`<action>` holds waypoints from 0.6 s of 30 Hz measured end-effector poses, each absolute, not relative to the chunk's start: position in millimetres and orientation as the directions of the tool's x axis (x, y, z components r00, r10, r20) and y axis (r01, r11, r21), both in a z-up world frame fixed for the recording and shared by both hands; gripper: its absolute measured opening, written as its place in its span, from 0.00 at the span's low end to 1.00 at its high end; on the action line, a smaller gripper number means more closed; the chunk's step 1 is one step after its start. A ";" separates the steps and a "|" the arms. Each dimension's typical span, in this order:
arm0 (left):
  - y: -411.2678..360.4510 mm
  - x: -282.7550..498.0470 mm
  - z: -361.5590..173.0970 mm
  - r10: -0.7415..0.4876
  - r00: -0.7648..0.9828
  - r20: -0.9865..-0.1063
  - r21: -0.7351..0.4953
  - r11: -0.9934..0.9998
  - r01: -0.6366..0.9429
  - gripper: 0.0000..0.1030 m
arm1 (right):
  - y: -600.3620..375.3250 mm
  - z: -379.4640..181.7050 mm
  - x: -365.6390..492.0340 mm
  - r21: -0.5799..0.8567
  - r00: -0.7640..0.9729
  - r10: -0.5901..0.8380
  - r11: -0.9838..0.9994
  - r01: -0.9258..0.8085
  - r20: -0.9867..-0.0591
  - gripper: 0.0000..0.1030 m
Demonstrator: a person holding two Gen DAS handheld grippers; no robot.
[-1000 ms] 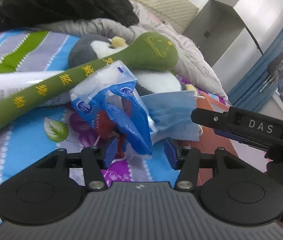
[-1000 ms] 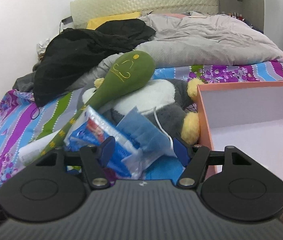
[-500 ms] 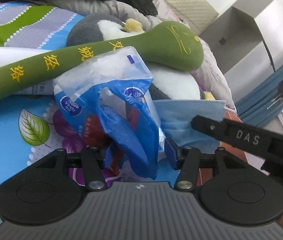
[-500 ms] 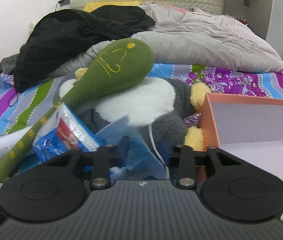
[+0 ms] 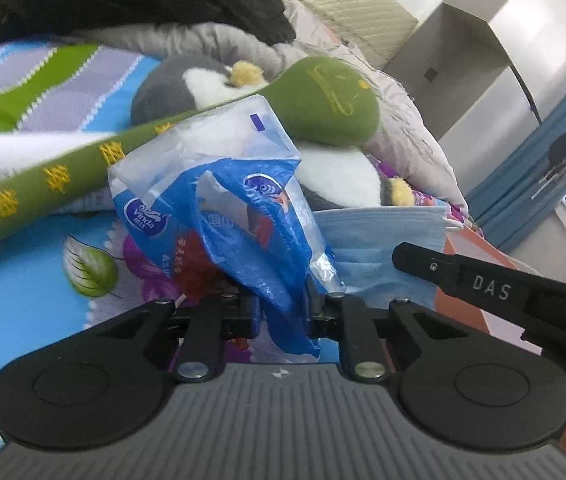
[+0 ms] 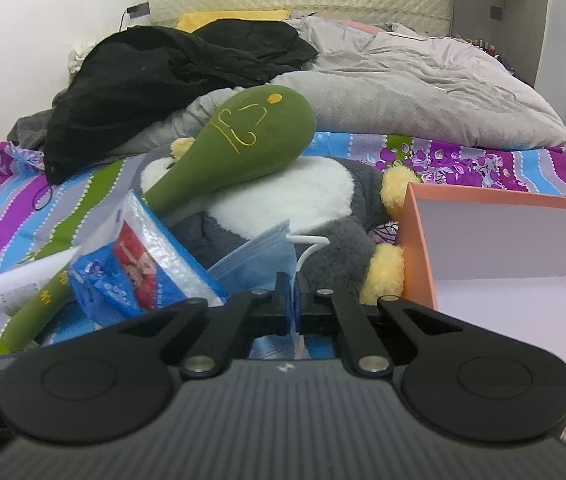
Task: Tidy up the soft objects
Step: 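Grasp the blue plastic bag with the left gripper while the right grasps the white face mask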
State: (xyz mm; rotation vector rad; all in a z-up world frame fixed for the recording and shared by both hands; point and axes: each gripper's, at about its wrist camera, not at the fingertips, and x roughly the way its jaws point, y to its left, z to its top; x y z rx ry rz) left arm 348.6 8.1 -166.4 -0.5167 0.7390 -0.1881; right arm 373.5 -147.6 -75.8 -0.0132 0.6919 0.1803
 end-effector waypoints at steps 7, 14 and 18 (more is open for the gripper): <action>27.6 310.1 -145.5 -0.345 0.724 -0.598 -0.491 0.871 0.009 0.20 | -141.3 -66.6 341.2 0.046 0.770 0.161 0.985 -0.169 -0.617 0.05; 49.0 264.9 -132.9 -0.353 0.702 -0.618 -0.472 0.881 0.027 0.20 | -130.1 -54.9 301.3 0.002 0.796 0.145 0.984 -0.178 -0.588 0.05; 61.5 239.1 -127.4 -0.351 0.682 -0.642 -0.456 0.890 0.029 0.19 | -122.5 -47.6 275.9 -0.048 0.815 0.131 0.980 -0.191 -0.564 0.05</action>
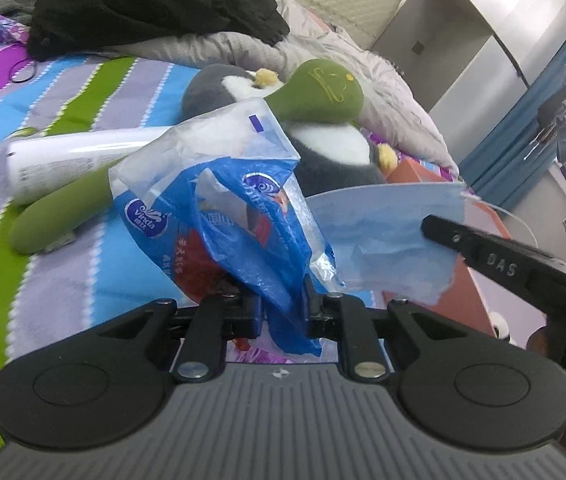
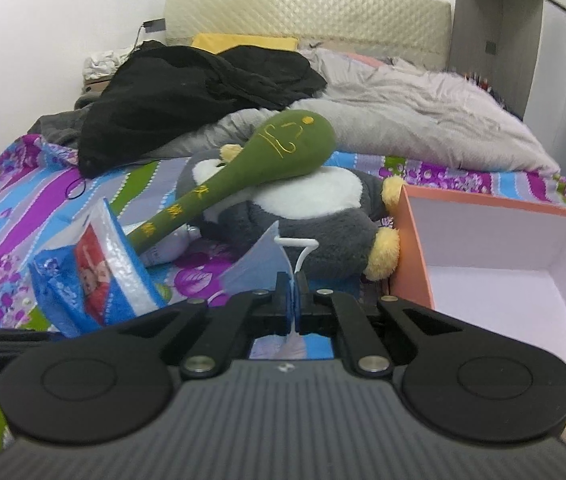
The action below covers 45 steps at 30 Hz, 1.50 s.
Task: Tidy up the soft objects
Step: 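Grasp the blue plastic bag with the left gripper while the right grasps the white face mask, then lift the blue bag and face mask off the bed with both grippers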
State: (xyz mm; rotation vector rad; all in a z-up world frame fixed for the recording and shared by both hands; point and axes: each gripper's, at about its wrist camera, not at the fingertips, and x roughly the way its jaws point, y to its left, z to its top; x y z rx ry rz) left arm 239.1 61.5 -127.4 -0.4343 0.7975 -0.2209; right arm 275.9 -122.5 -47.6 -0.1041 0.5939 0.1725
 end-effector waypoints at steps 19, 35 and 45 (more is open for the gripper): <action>83.6 163.8 -150.7 -0.352 0.540 -0.765 -0.429 0.903 -0.019 0.20 | -81.3 -76.3 159.4 -0.317 0.780 0.162 0.849 -0.423 -0.605 0.05; 89.0 150.5 -162.4 -0.370 0.578 -0.727 -0.495 0.866 -0.068 0.41 | -111.6 -116.8 143.6 0.178 0.513 0.396 0.889 -0.422 -0.762 0.57; 88.4 148.5 -170.2 -0.357 0.600 -0.716 -0.501 0.861 -0.086 0.41 | -117.7 -120.3 164.9 0.245 0.575 0.383 0.920 -0.305 -0.723 0.65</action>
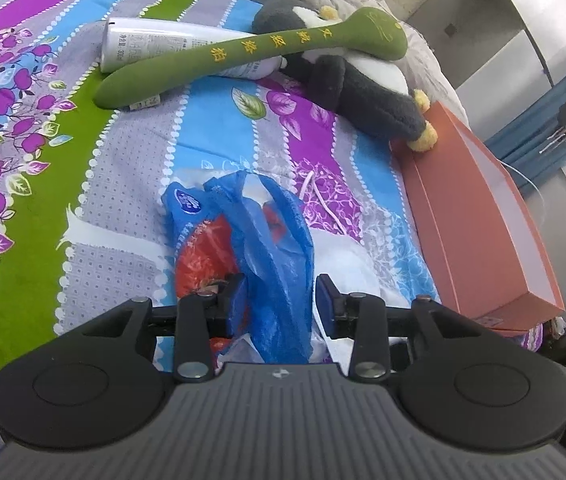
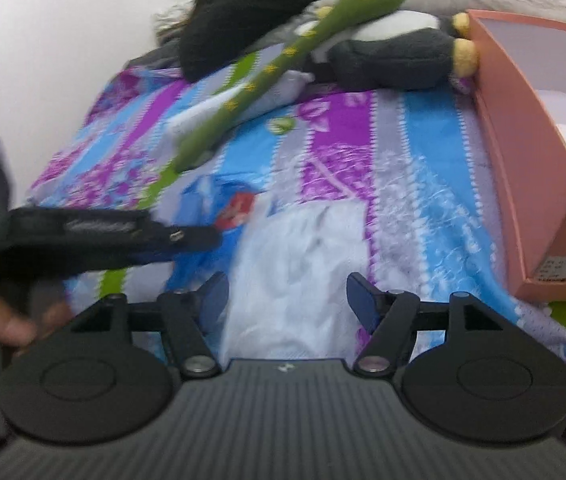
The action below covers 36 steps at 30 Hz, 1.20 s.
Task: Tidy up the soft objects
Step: 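Lift the blue bag and face mask off the bed with both grippers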
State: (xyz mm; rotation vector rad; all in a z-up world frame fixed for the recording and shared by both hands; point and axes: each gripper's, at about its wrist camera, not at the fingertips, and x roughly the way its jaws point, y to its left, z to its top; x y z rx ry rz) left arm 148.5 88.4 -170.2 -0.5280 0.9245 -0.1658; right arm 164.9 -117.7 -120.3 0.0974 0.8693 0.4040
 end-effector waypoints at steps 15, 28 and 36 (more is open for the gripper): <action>84.6 149.9 -173.8 -0.341 0.606 -0.719 -0.479 0.875 -0.076 0.41 | -82.5 -162.1 182.8 0.097 0.571 0.332 0.911 -0.402 -0.751 0.36; 63.2 151.6 -173.6 -0.275 0.607 -0.745 -0.376 0.926 -0.042 0.41 | -105.0 -150.9 178.4 0.122 0.608 0.322 0.930 -0.347 -0.726 0.11; 45.1 156.2 -176.8 -0.193 0.607 -0.771 -0.257 0.966 -0.018 0.22 | -127.1 -143.7 170.7 0.145 0.630 0.308 0.944 -0.298 -0.713 0.11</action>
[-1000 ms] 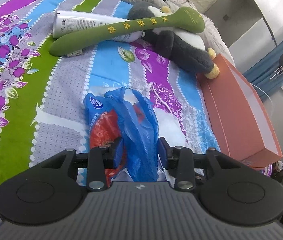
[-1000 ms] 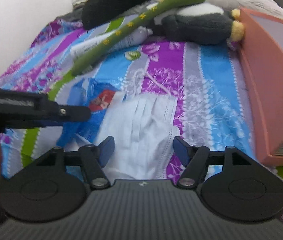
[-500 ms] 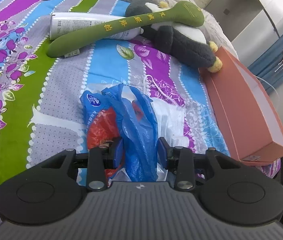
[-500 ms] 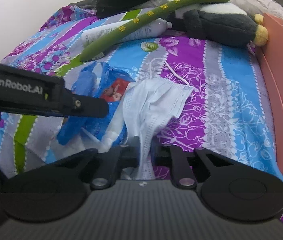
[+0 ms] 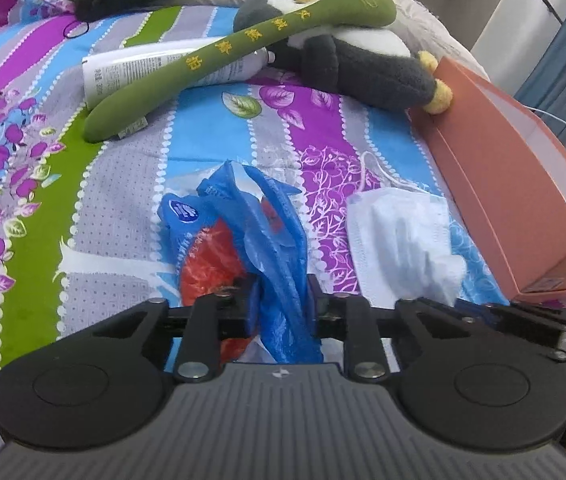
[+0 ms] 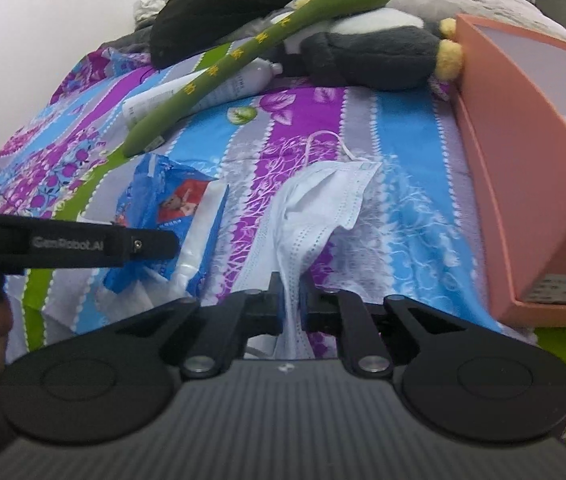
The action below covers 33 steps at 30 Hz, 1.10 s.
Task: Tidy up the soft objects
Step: 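Lift the blue bag and face mask off the bed with both grippers, then carry the blue bag and face mask with both grippers over the pink box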
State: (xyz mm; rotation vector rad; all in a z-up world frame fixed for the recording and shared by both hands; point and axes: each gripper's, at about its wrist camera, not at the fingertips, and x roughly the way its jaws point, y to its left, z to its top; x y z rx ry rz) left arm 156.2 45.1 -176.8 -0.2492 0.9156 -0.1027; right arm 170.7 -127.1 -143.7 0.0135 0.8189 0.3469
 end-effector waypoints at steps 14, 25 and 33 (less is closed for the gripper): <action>30.2 128.9 -124.6 -0.277 0.650 -0.707 -0.297 0.951 0.082 0.16 | -139.8 -84.4 142.7 0.147 0.723 0.291 0.955 -0.257 -0.627 0.11; 15.5 104.8 -74.7 -0.329 0.675 -0.661 -0.301 0.939 0.164 0.16 | -157.4 -38.2 107.1 0.175 0.789 0.284 0.959 -0.224 -0.544 0.11; -2.0 88.1 -47.6 -0.358 0.687 -0.632 -0.302 0.931 0.207 0.16 | -175.9 -19.3 85.7 0.191 0.816 0.268 0.962 -0.196 -0.513 0.11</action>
